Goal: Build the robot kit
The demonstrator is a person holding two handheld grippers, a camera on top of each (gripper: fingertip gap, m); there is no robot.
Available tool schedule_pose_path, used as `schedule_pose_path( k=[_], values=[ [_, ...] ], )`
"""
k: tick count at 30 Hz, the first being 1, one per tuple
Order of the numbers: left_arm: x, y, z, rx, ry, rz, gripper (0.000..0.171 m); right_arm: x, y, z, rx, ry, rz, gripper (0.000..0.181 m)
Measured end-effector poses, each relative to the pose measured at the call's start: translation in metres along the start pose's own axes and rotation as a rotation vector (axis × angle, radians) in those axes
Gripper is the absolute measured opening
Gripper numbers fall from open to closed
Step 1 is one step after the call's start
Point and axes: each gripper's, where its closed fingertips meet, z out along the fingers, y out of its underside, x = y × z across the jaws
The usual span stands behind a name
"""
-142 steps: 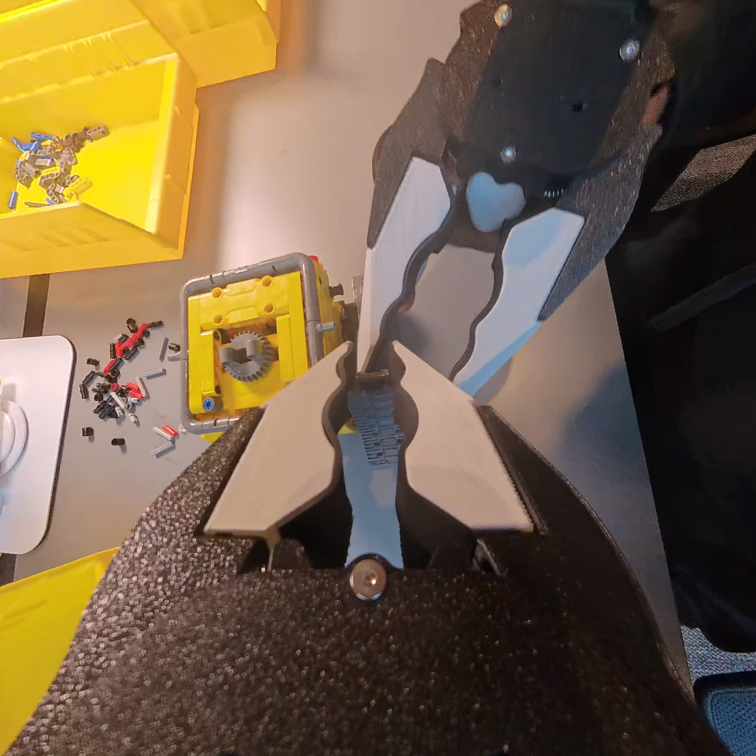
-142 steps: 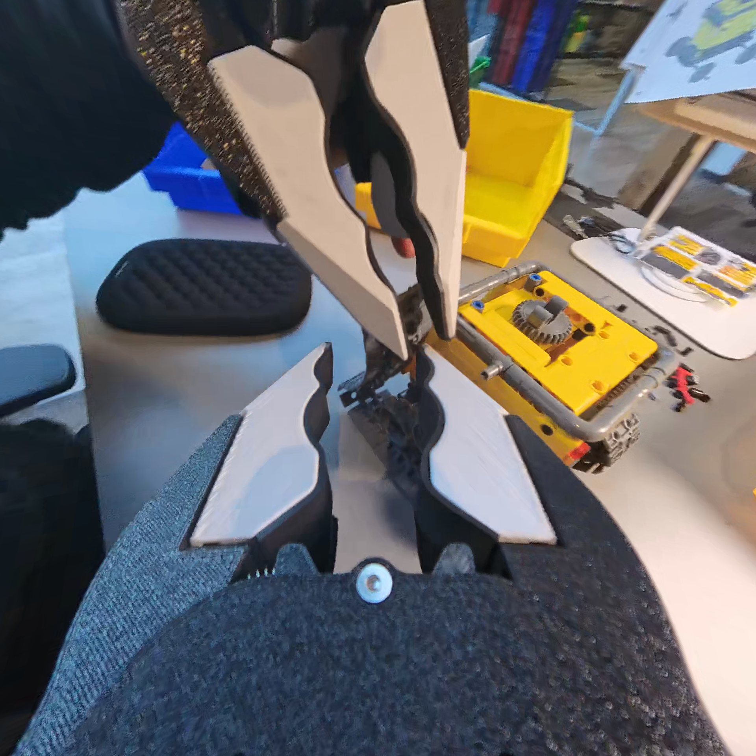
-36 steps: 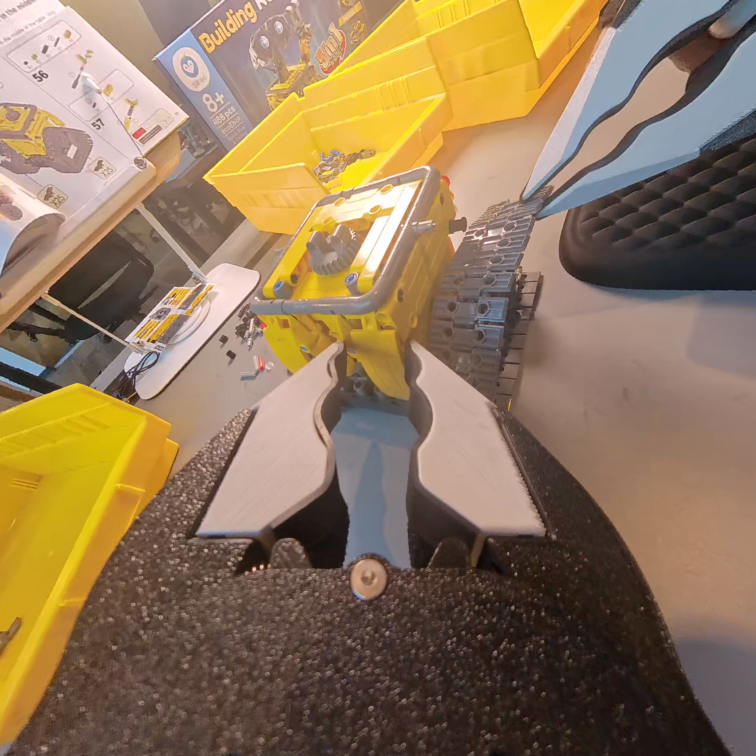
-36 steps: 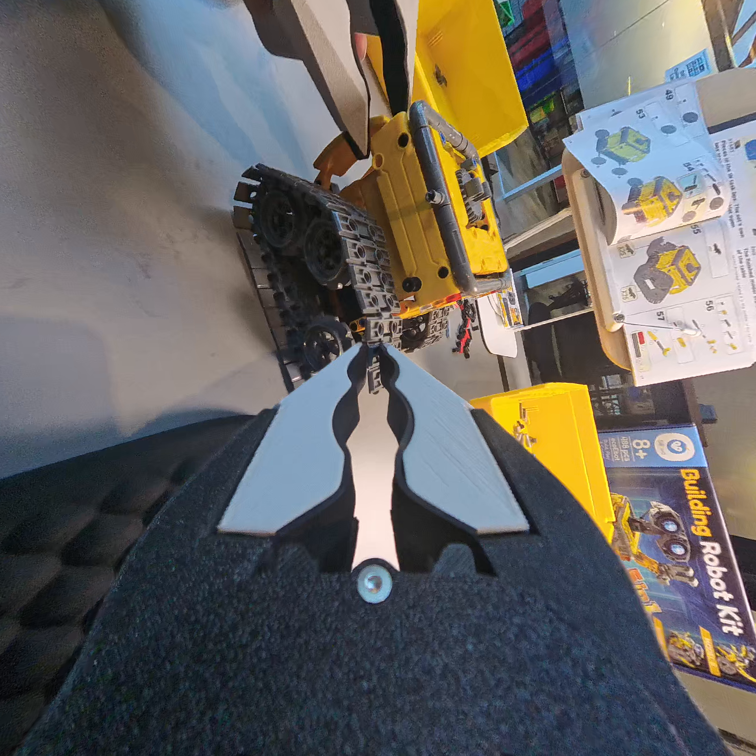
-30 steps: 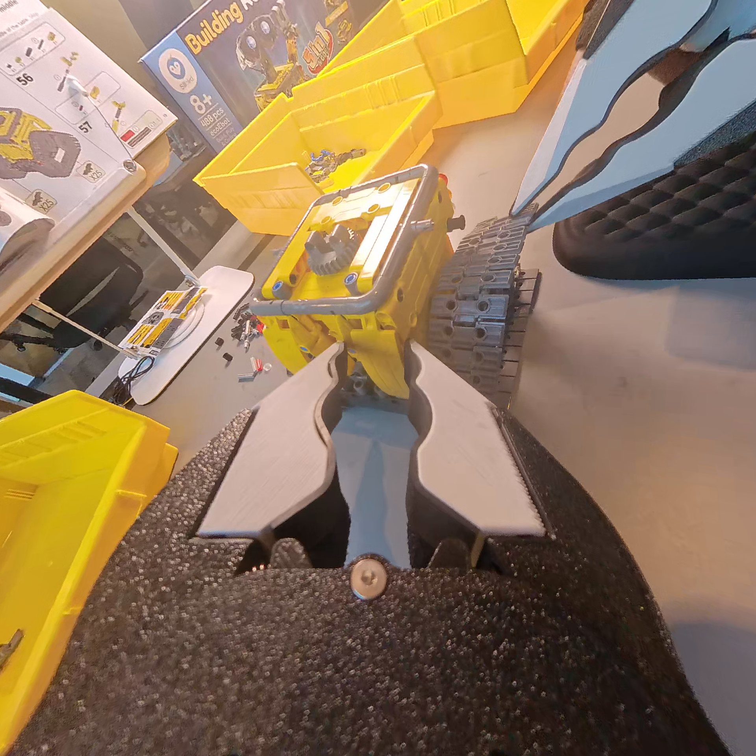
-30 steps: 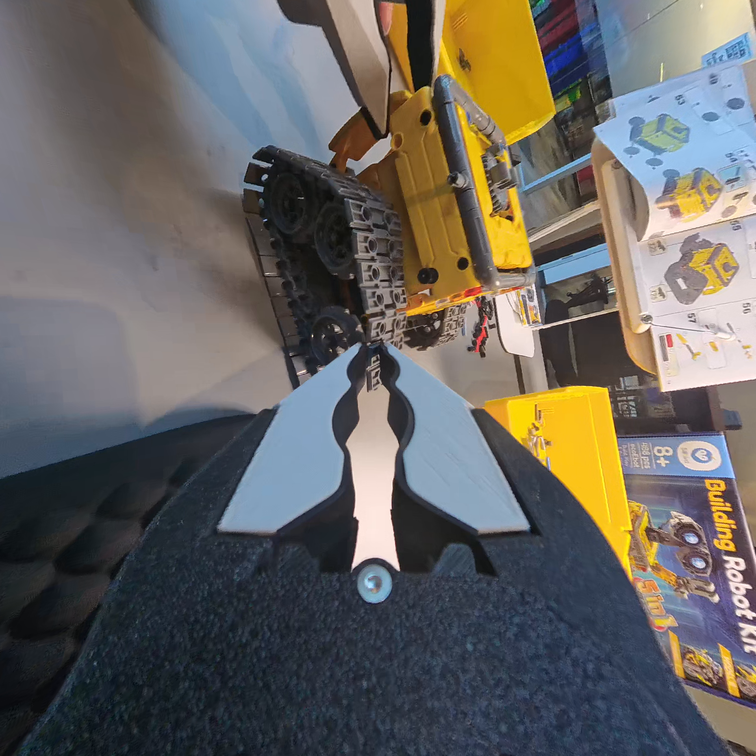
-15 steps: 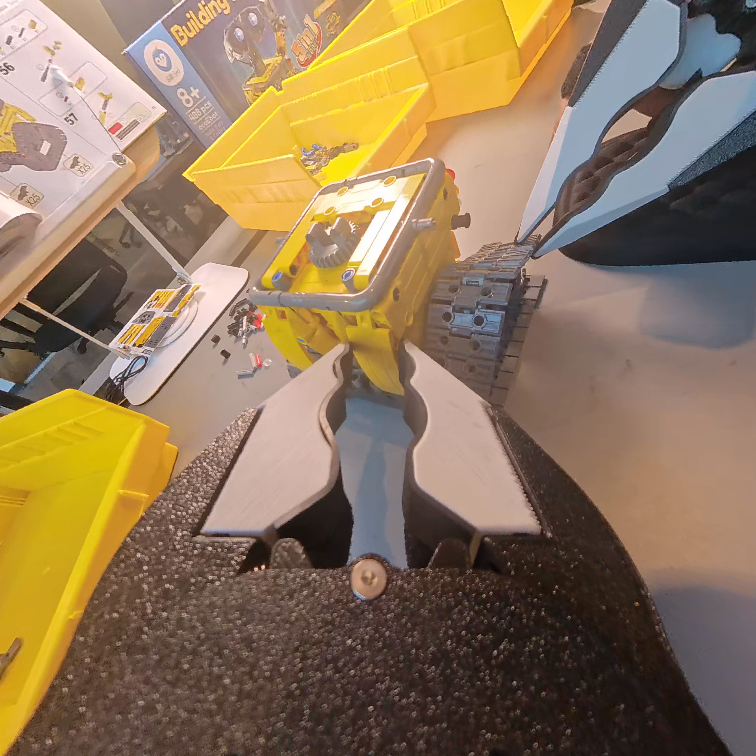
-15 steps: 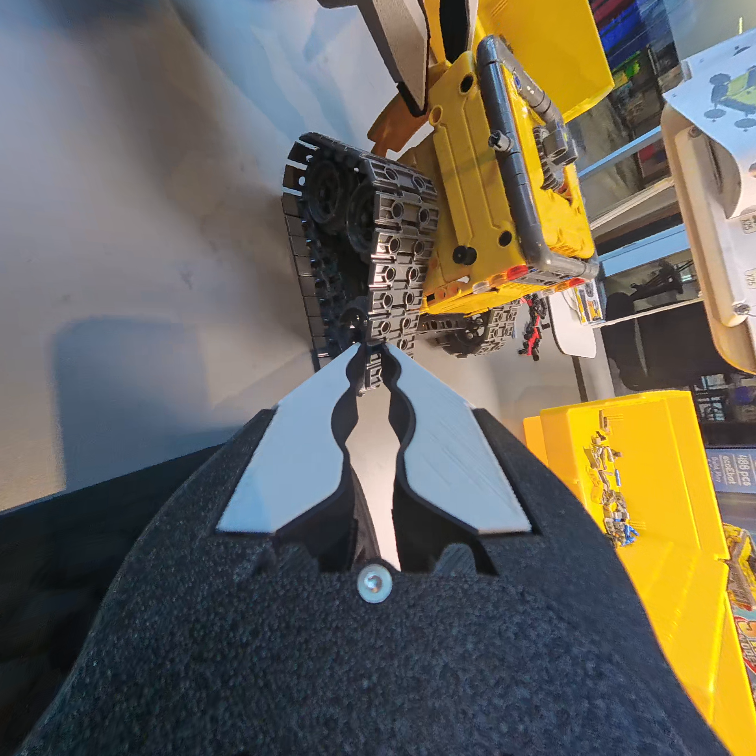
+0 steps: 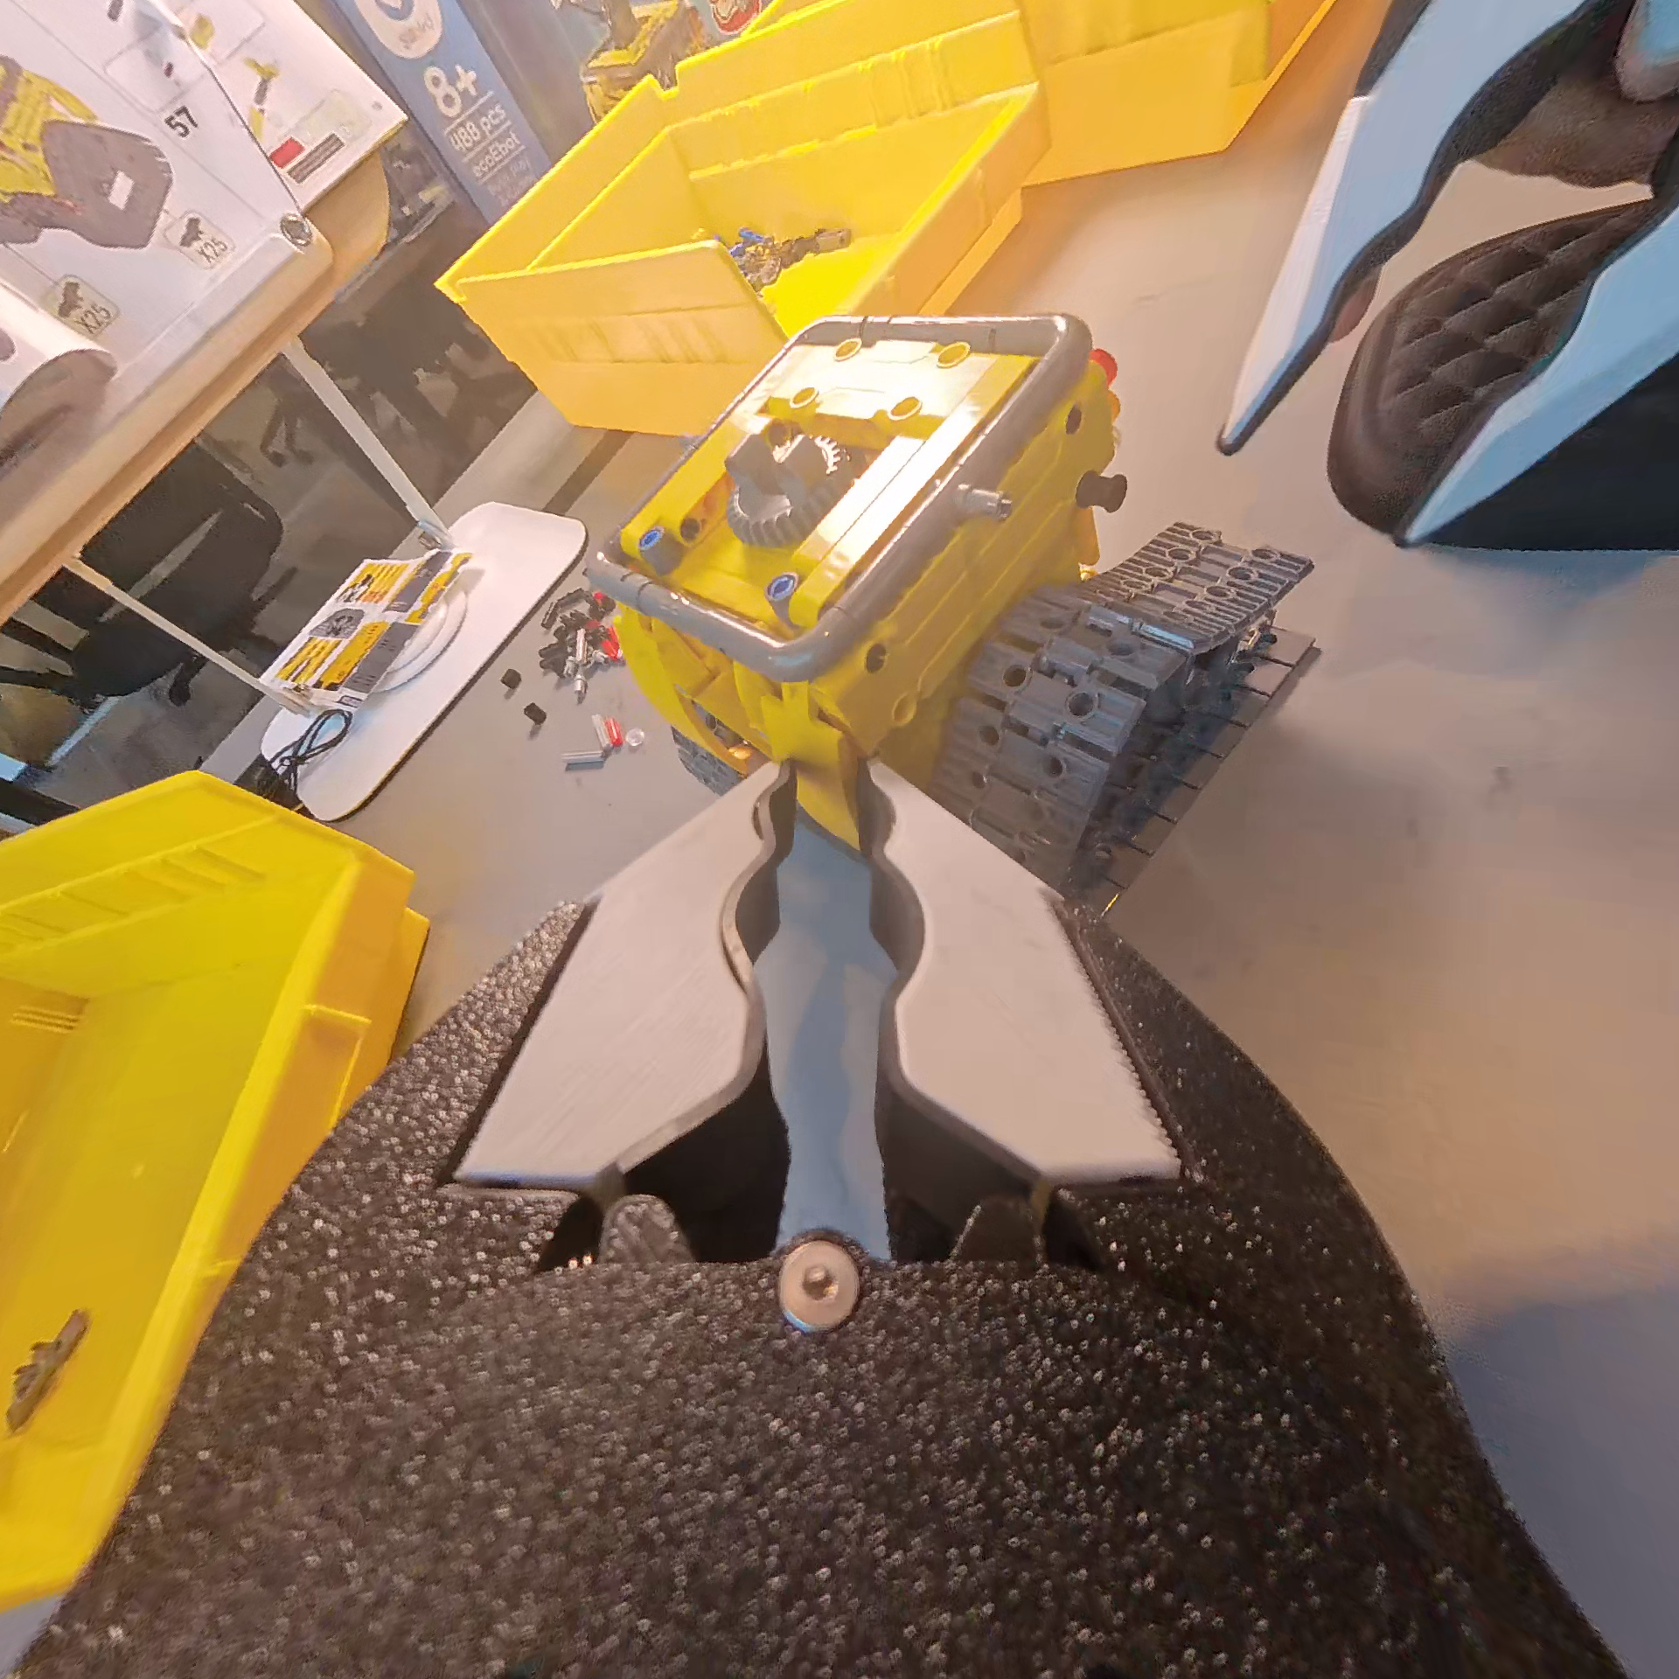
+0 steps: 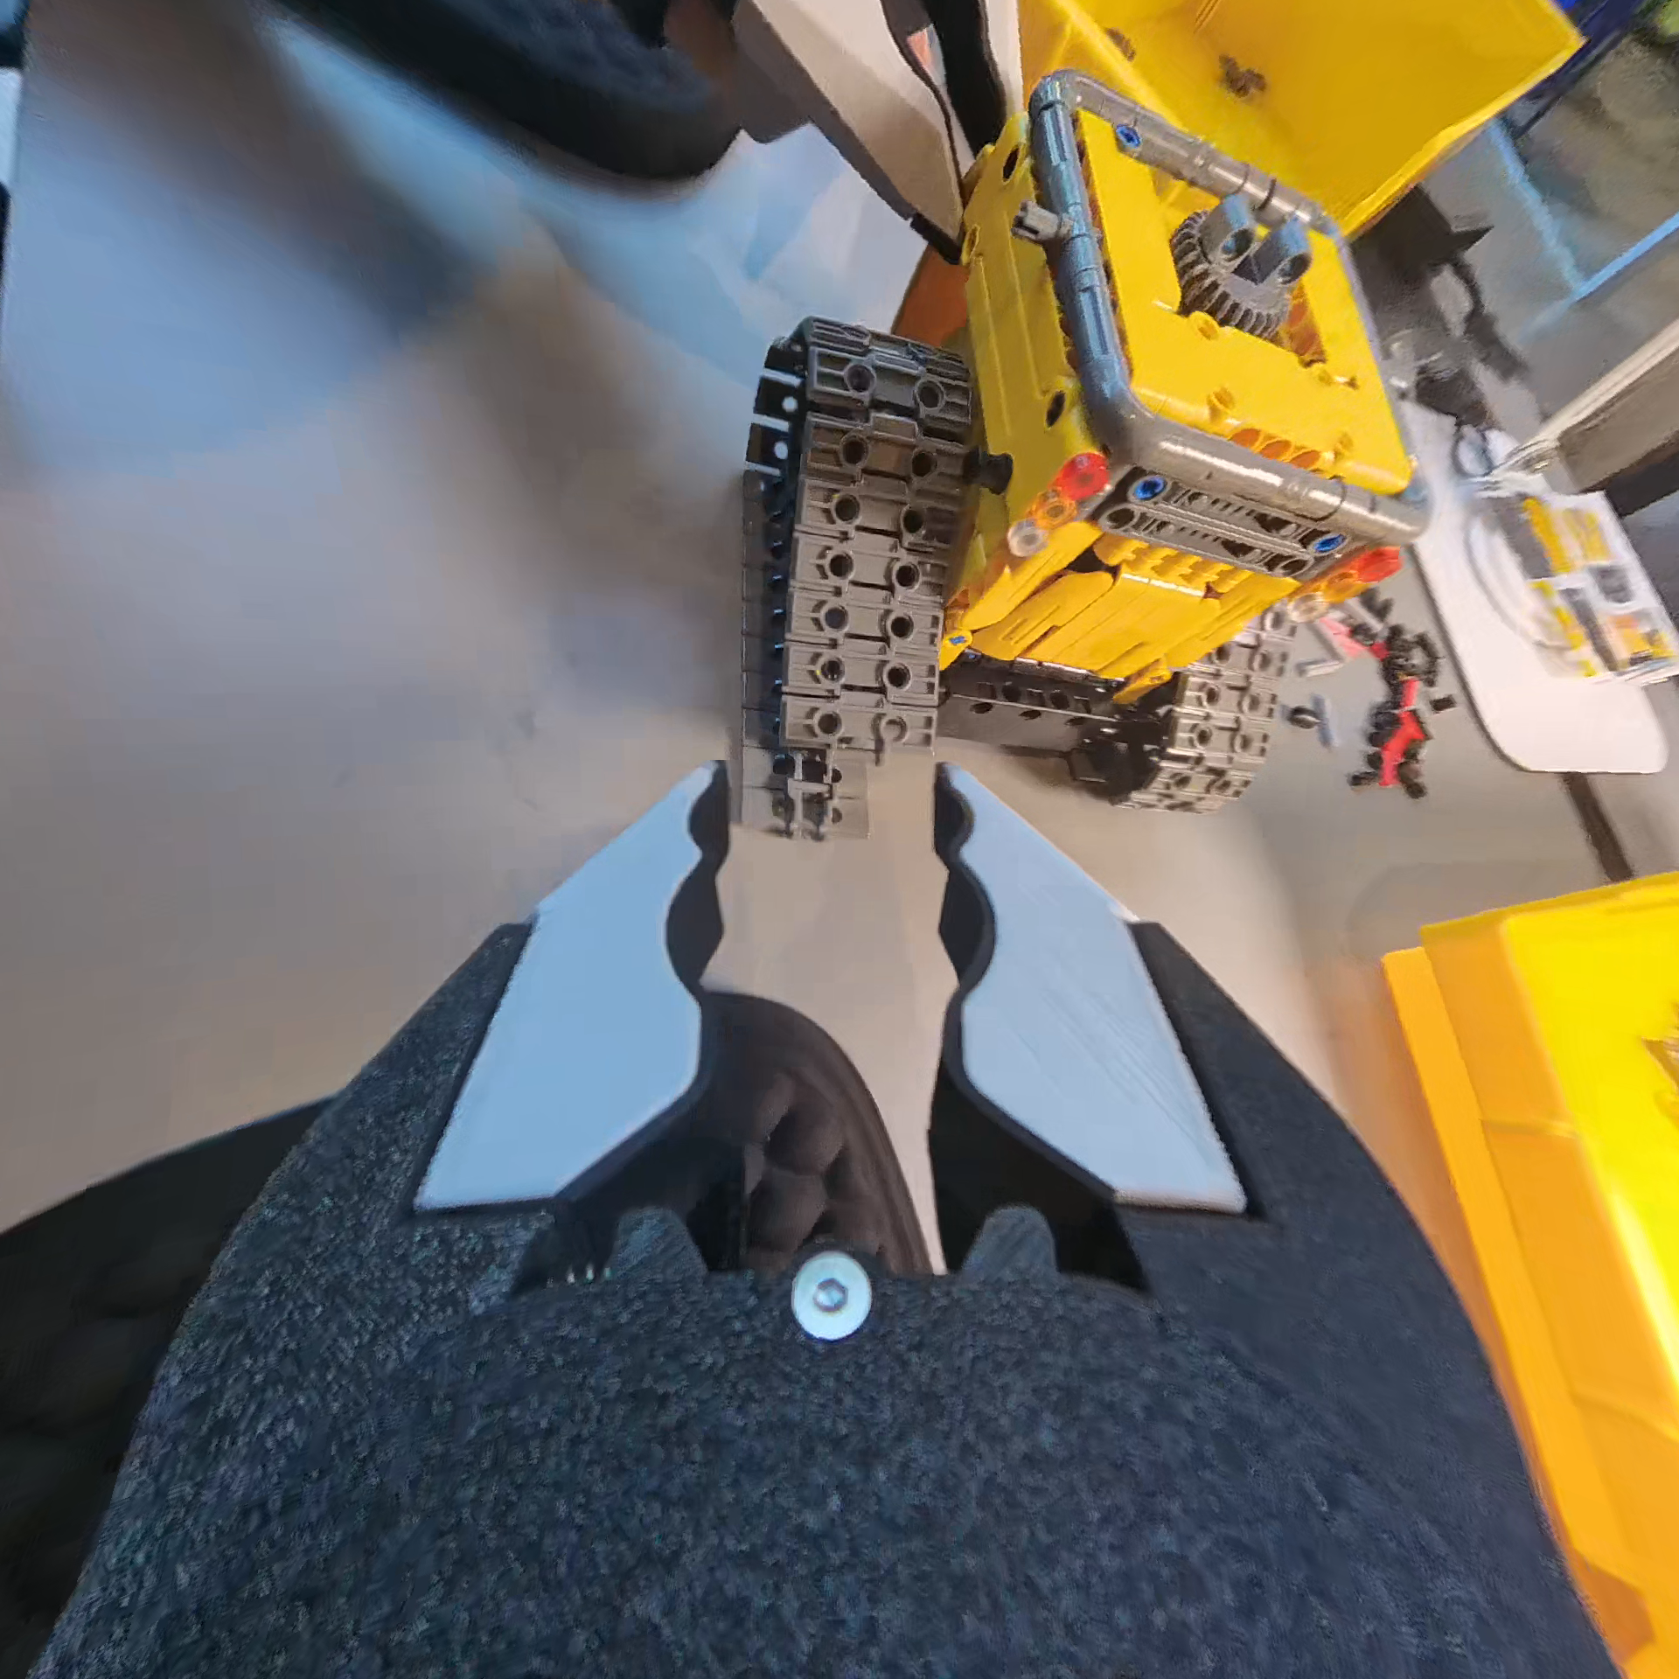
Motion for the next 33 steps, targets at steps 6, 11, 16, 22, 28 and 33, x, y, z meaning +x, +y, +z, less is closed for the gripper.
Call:
schedule_pose_path(
  k=[6, 11, 16, 22, 28, 33],
  values=[
    [-0.008, 0.004, 0.002, -0.035, -0.024, 0.011, 0.009, 0.004, -0.007, 0.037, -0.020, -0.087, 0.110, 0.054],
    [-0.013, 0.007, 0.000, -0.039, -0.038, -0.013, 0.007, 0.002, -0.006, 0.034, -0.016, -0.152, 0.165, 0.042],
    [-0.009, 0.003, 0.003, -0.039, -0.057, 0.017, 0.007, 0.001, 0.008, 0.024, -0.085, -0.185, 0.205, 0.041],
    [-0.005, 0.000, 0.004, -0.036, -0.059, 0.018, 0.007, -0.003, 0.019, 0.021, -0.103, -0.236, 0.252, 0.041],
    [-0.006, 0.001, 0.004, -0.059, -0.062, 0.049, 0.008, -0.003, 0.027, 0.029, -0.135, -0.254, 0.248, 0.041],
    [-0.005, 0.002, 0.004, -0.048, -0.057, 0.046, 0.009, -0.004, 0.025, 0.034, -0.145, -0.252, 0.227, 0.042]
  ],
)
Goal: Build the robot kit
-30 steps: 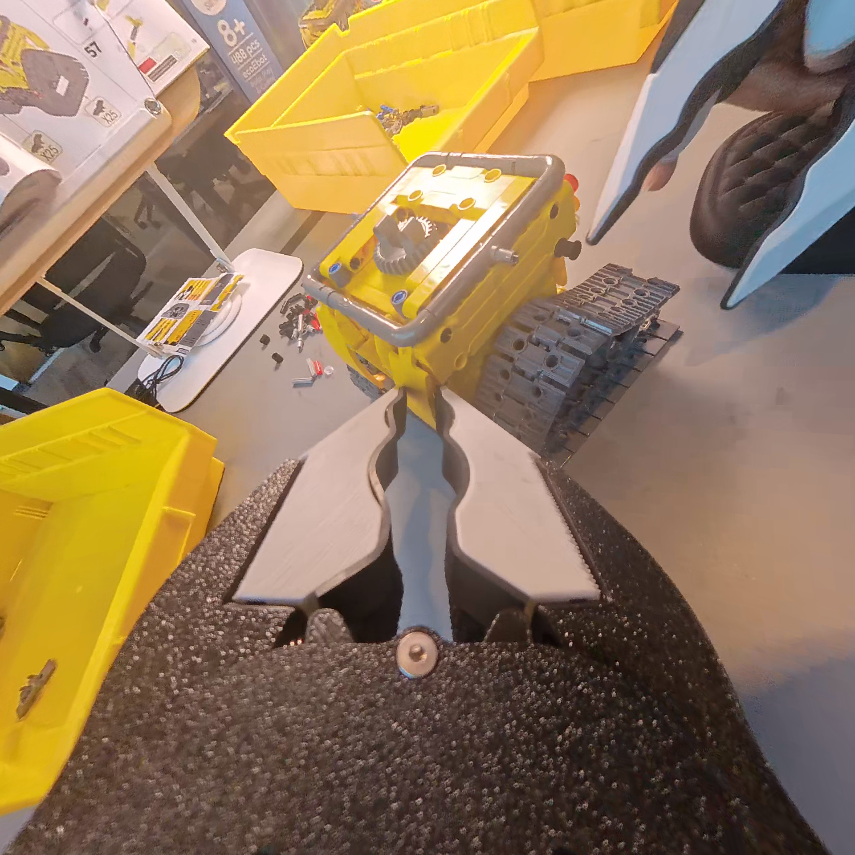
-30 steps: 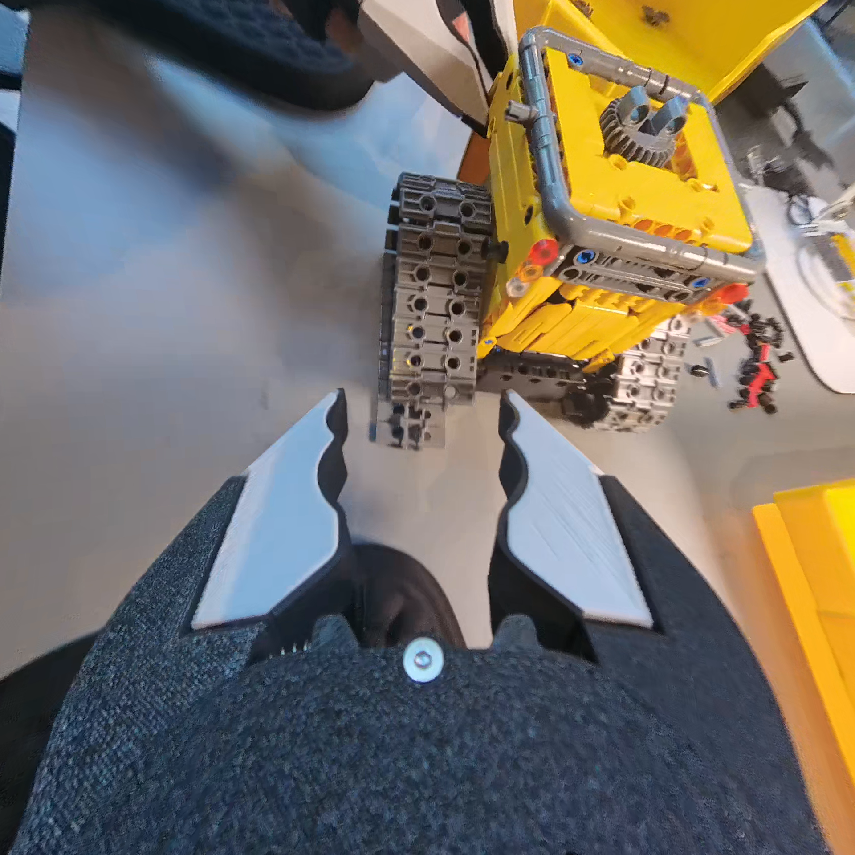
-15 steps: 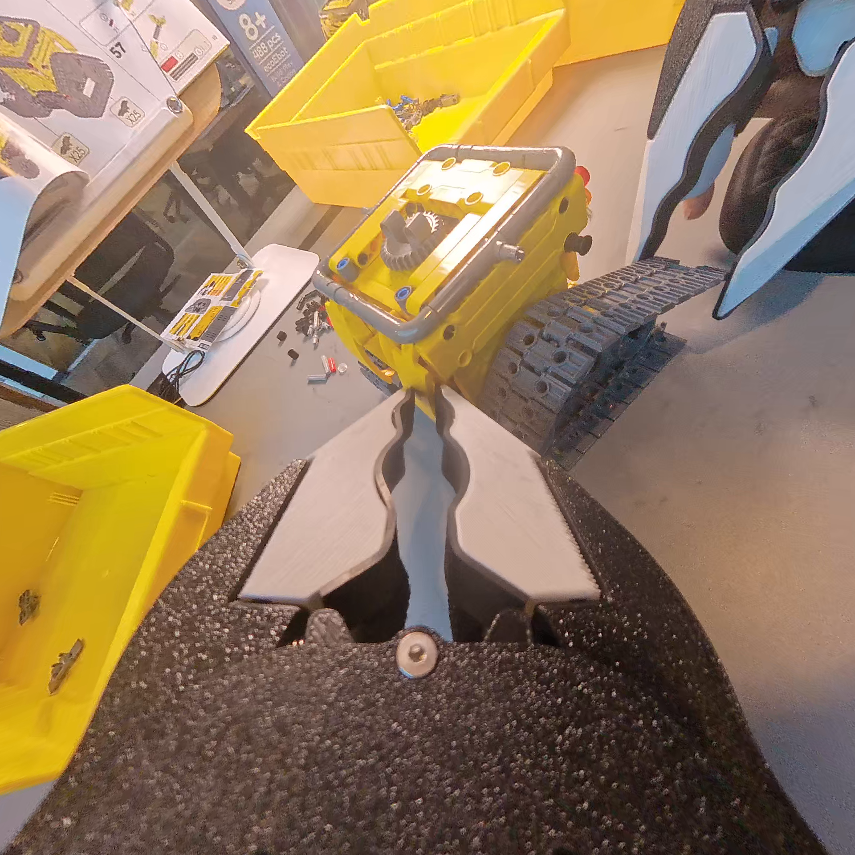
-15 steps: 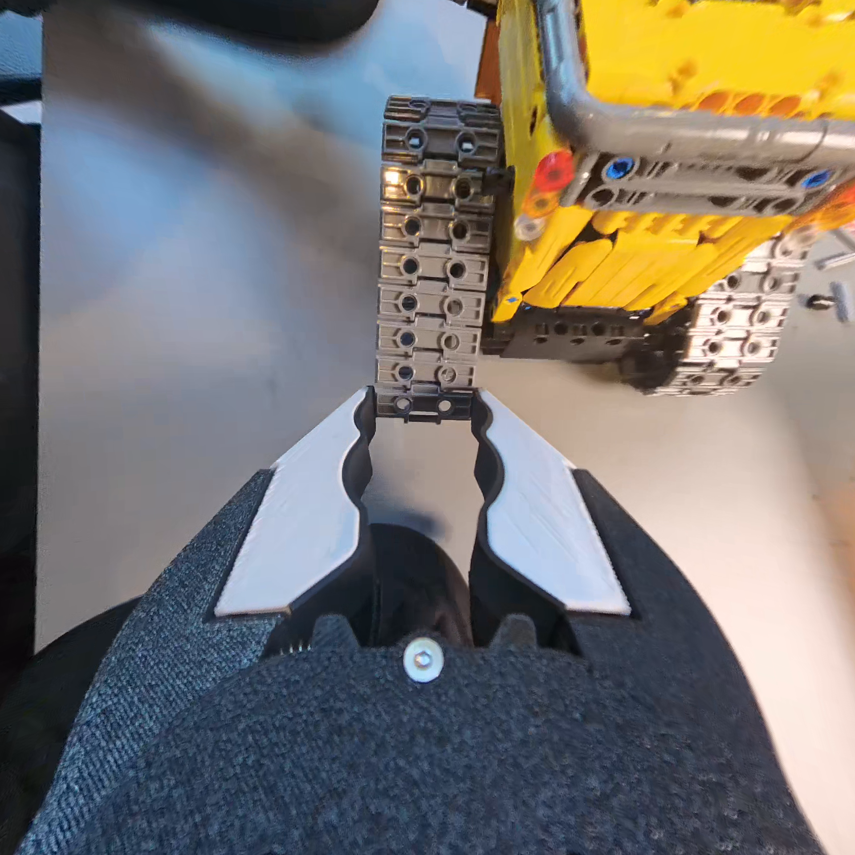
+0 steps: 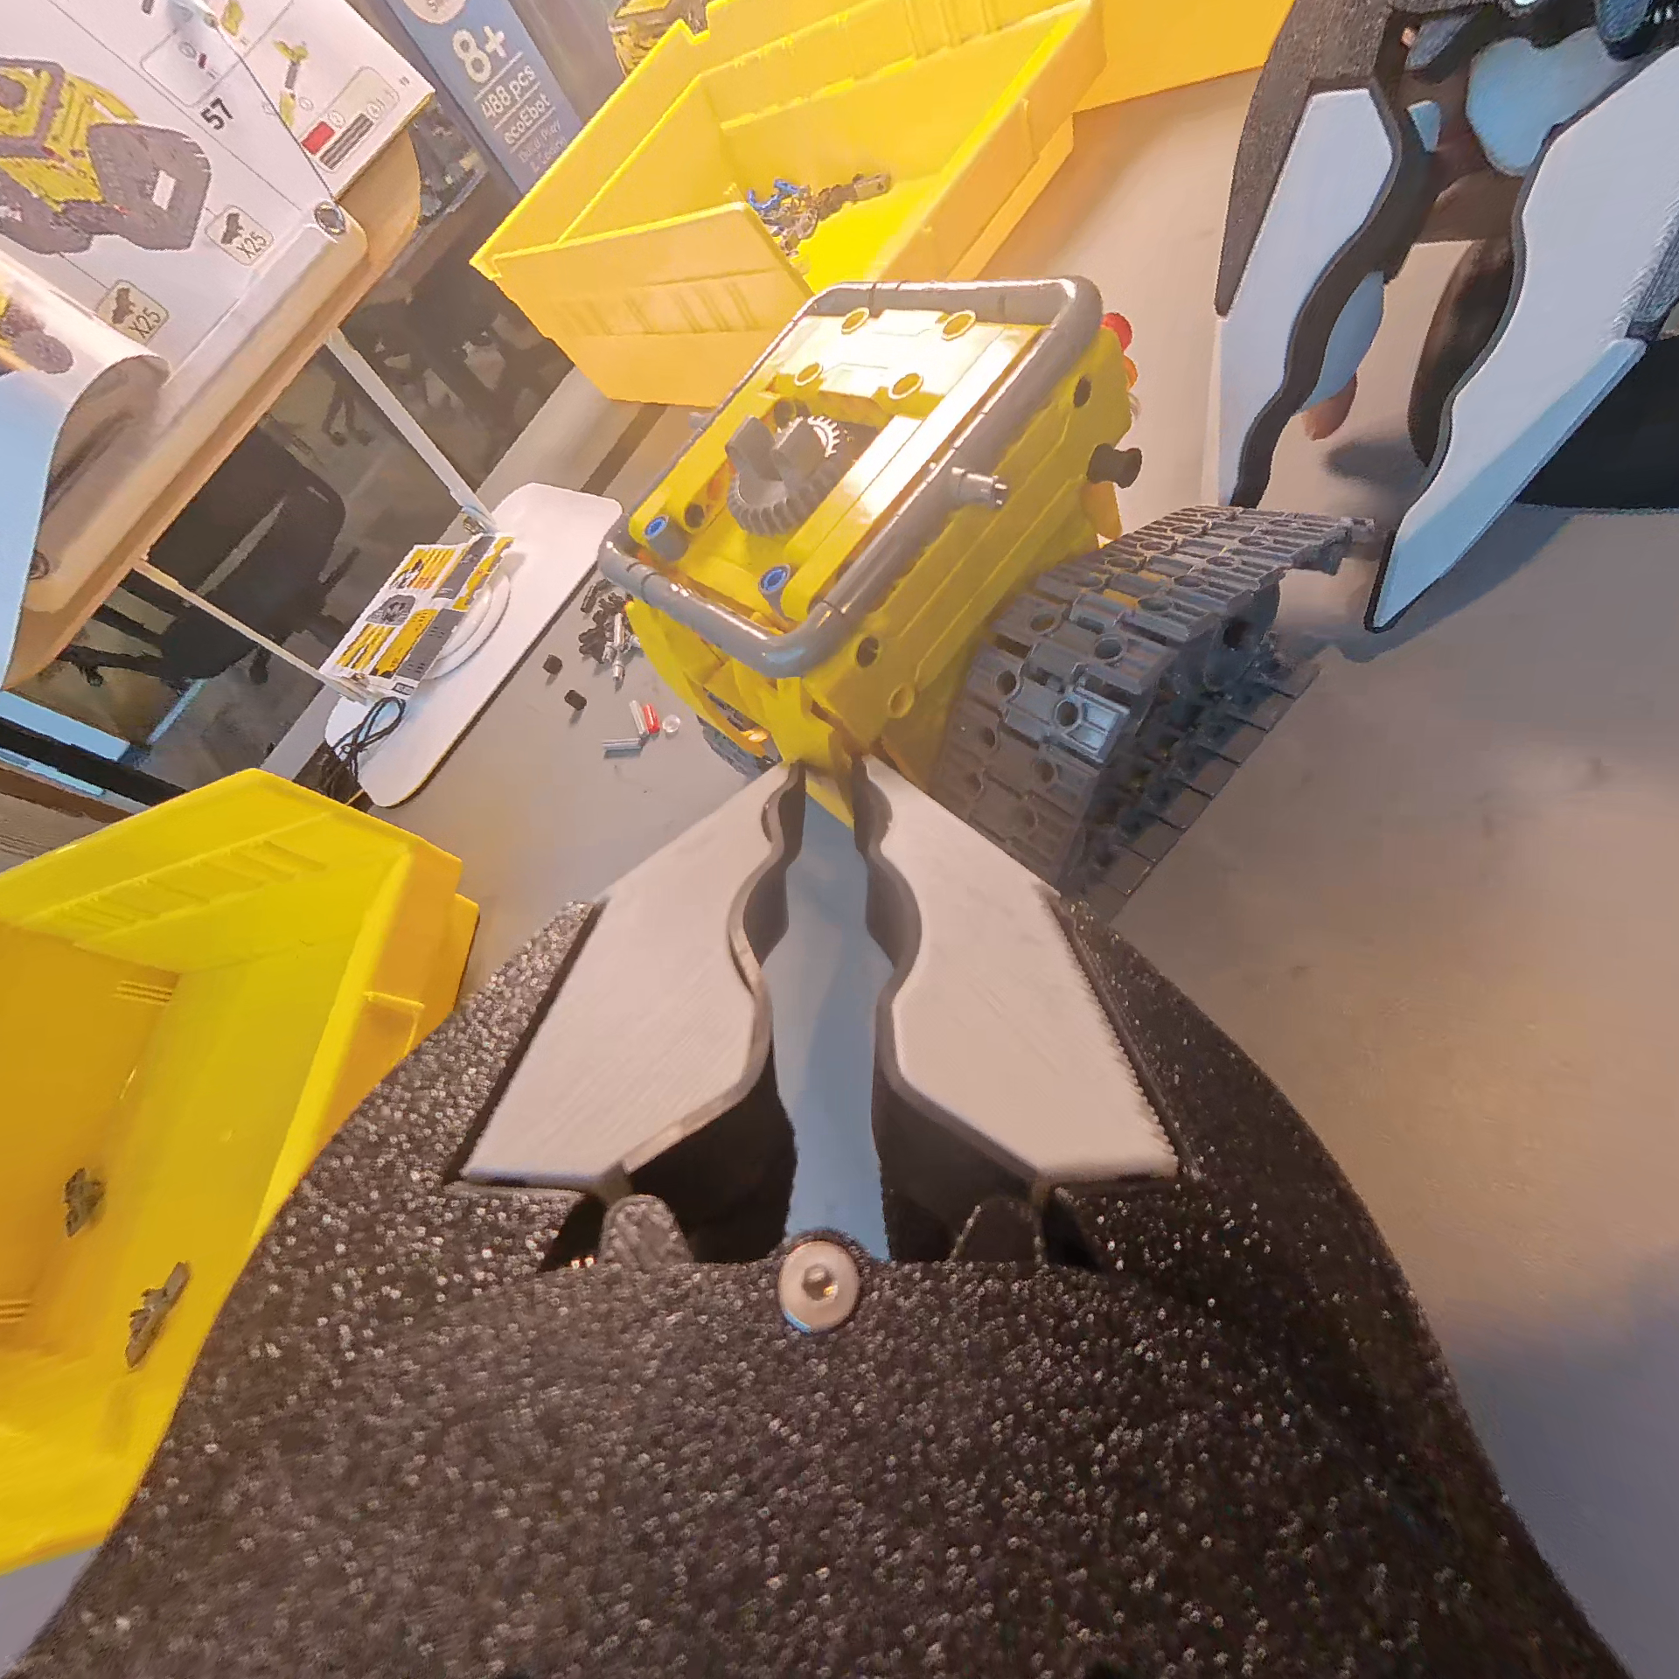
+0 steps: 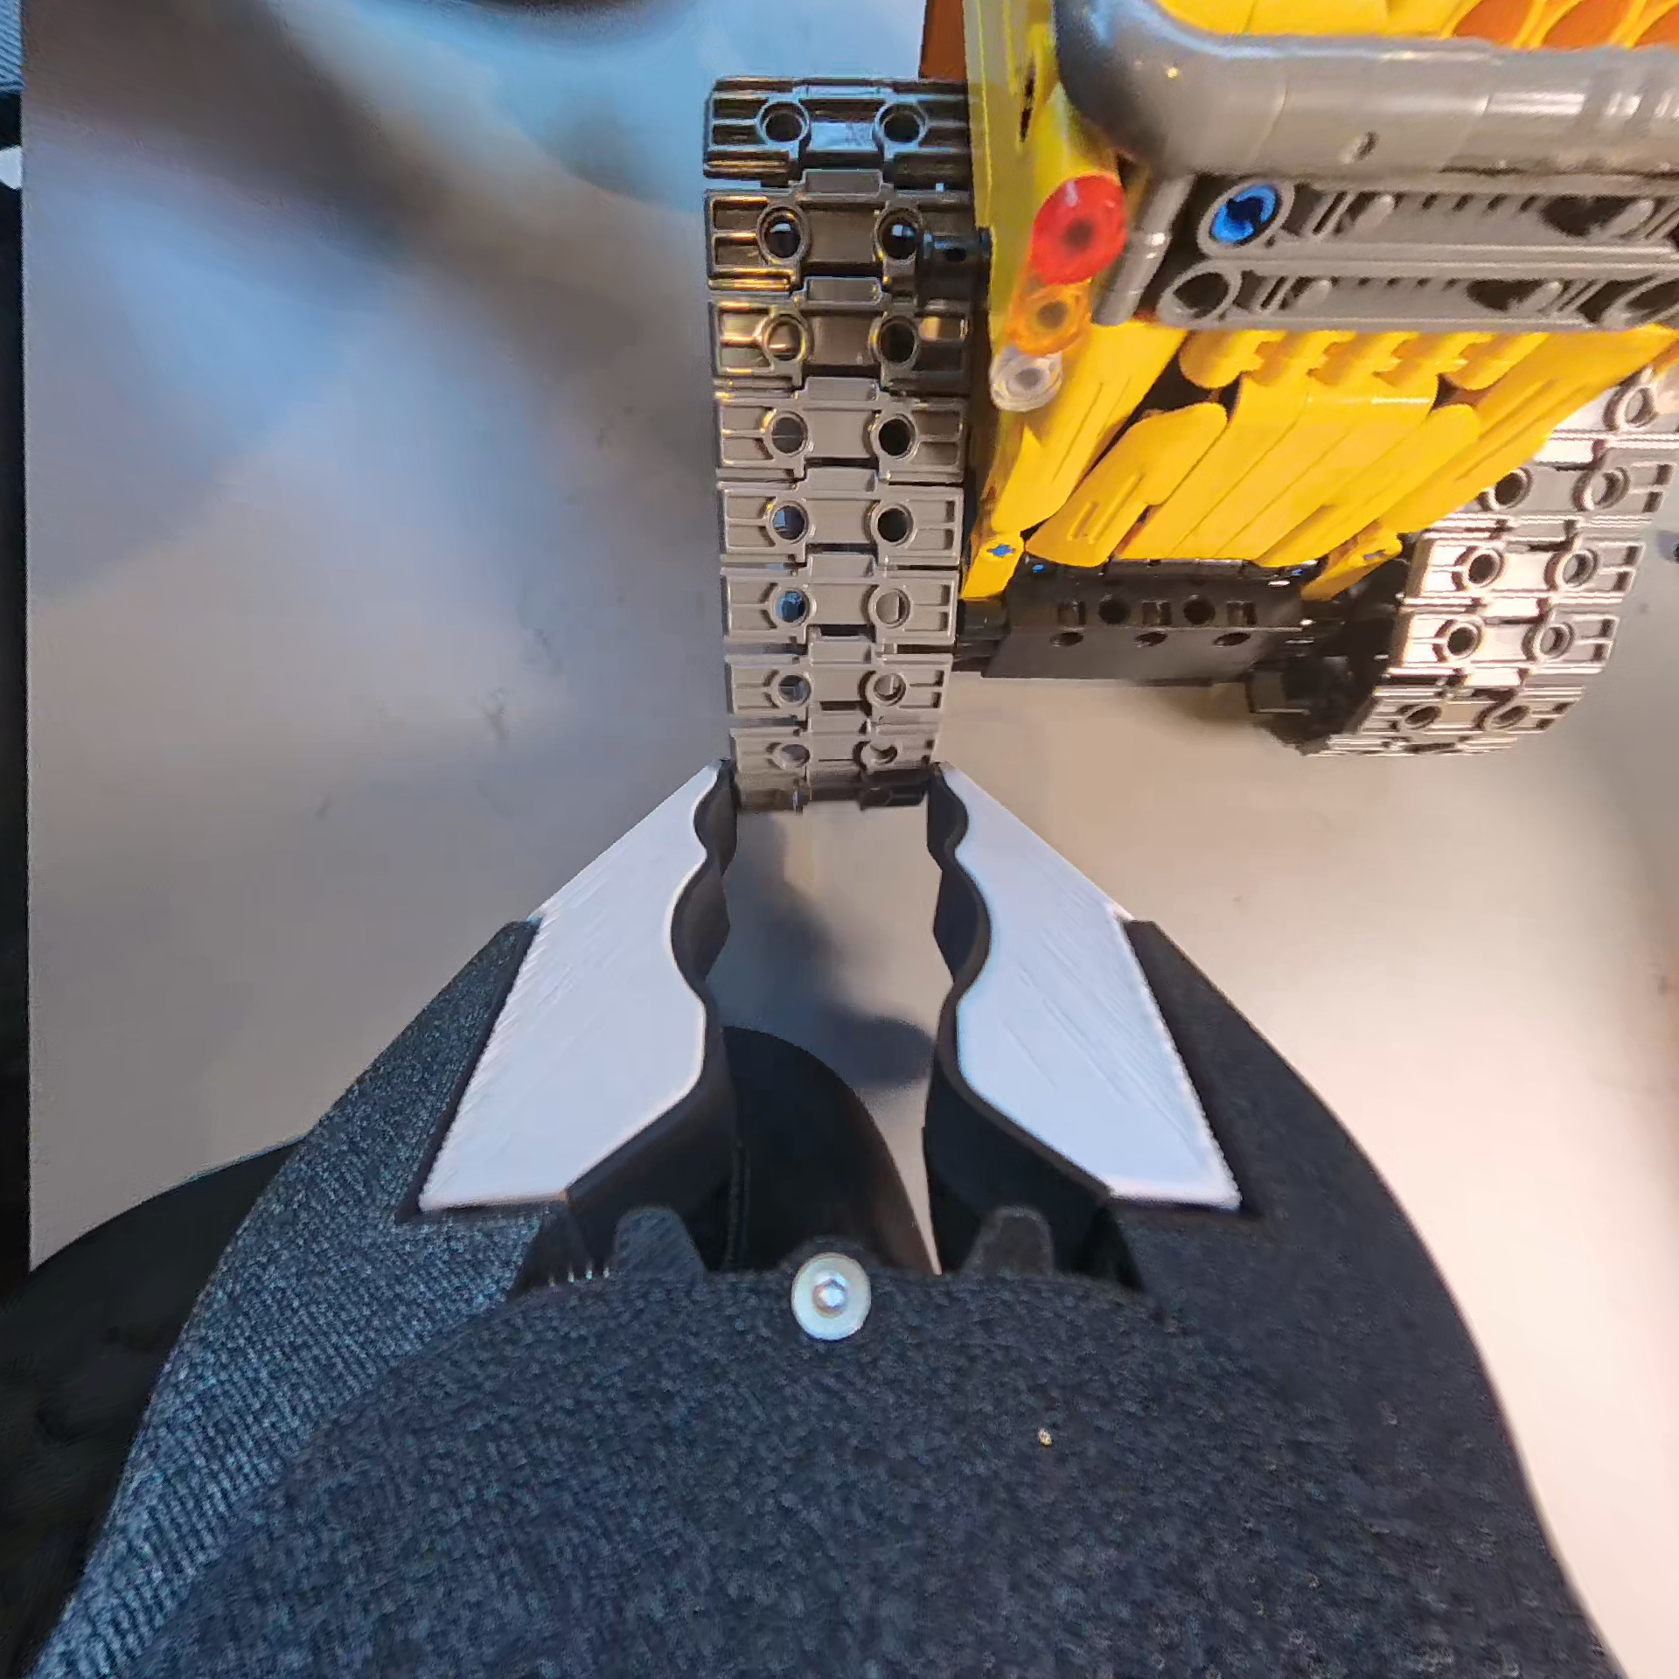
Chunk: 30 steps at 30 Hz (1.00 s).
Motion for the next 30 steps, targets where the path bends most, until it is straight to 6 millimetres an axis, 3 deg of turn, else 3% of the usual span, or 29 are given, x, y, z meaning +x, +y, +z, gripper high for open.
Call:
schedule_pose_path(
  k=[6, 10, 13, 21, 26, 28, 30],
  values=[
    [0.000, -0.003, -0.012, 0.051, 0.008, -0.021, 0.011, -0.004, -0.004, -0.009, 0.037, 0.004, -0.010, 0.059],
    [0.002, 0.004, -0.019, 0.044, 0.052, -0.080, 0.016, -0.004, -0.012, -0.017, 0.081, 0.019, -0.004, 0.055],
    [0.007, 0.014, -0.015, 0.025, 0.095, -0.141, 0.019, -0.002, -0.018, -0.013, 0.095, 0.023, -0.004, 0.039],
    [0.015, 0.015, -0.006, -0.004, 0.161, -0.129, 0.019, -0.002, -0.016, -0.006, 0.100, -0.019, -0.007, 0.039],
    [0.010, 0.019, -0.012, -0.026, 0.231, -0.155, 0.025, 0.002, -0.005, -0.003, 0.034, 0.008, -0.033, 0.039],
    [0.004, 0.022, -0.015, -0.036, 0.241, -0.147, 0.025, 0.001, -0.009, -0.002, 0.044, 0.017, -0.040, 0.037],
    [0.011, 0.029, -0.016, -0.077, 0.316, -0.149, 0.026, 0.001, -0.010, -0.001, 0.029, 0.014, -0.037, 0.036]
  ],
)
